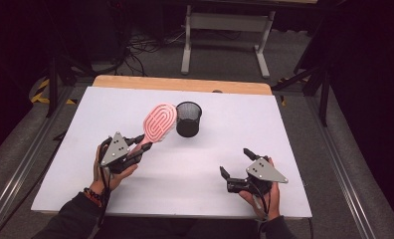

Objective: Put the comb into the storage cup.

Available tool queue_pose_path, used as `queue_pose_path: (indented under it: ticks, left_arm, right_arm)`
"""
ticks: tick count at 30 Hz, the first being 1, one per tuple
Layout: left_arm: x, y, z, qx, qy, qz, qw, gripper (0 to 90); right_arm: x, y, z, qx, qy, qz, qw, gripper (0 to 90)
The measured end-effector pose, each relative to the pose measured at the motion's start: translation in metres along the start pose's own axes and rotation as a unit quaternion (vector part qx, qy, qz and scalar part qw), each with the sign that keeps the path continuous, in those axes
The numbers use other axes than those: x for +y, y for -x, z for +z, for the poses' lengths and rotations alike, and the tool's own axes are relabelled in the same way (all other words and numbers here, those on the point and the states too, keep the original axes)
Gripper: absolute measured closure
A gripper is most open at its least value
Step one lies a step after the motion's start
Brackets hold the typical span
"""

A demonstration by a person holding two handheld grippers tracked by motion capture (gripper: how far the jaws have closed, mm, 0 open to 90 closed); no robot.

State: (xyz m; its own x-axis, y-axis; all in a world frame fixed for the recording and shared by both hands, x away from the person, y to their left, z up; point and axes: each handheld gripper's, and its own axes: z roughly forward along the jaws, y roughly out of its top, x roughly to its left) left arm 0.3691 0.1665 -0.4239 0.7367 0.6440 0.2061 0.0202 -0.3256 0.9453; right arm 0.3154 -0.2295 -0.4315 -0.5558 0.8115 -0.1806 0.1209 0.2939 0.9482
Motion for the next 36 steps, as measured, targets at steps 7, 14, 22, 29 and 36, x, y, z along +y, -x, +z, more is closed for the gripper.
queue_pose_path:
  ticks: [7, 14, 22, 29, 36]
  left_arm:
    - [-0.002, 0.006, 0.004, -0.007, 0.012, -0.004, 0.9999, 69.2]
    - [-0.003, 0.021, 0.015, -0.015, 0.014, -0.002, 0.9998, 69.2]
    - [-0.003, 0.033, 0.022, -0.021, 0.017, 0.005, 0.9996, 69.2]
    - [-0.003, 0.042, 0.024, -0.023, 0.018, 0.009, 0.9995, 69.2]
    - [-0.004, 0.048, 0.027, -0.027, 0.02, 0.015, 0.9993, 69.3]
  right_arm:
    - [0.013, -0.008, 0.006, 0.003, 0.015, 0.009, 0.9998, 5.3]
    - [0.031, -0.023, 0.015, 0.026, 0.033, 0.021, 0.9989, 6.2]
    - [0.047, -0.039, 0.03, 0.064, 0.045, 0.034, 0.9964, 6.0]
    - [0.059, -0.051, 0.041, 0.089, 0.047, 0.042, 0.994, 4.8]
    - [0.069, -0.056, 0.049, 0.097, 0.059, 0.054, 0.9921, 4.5]
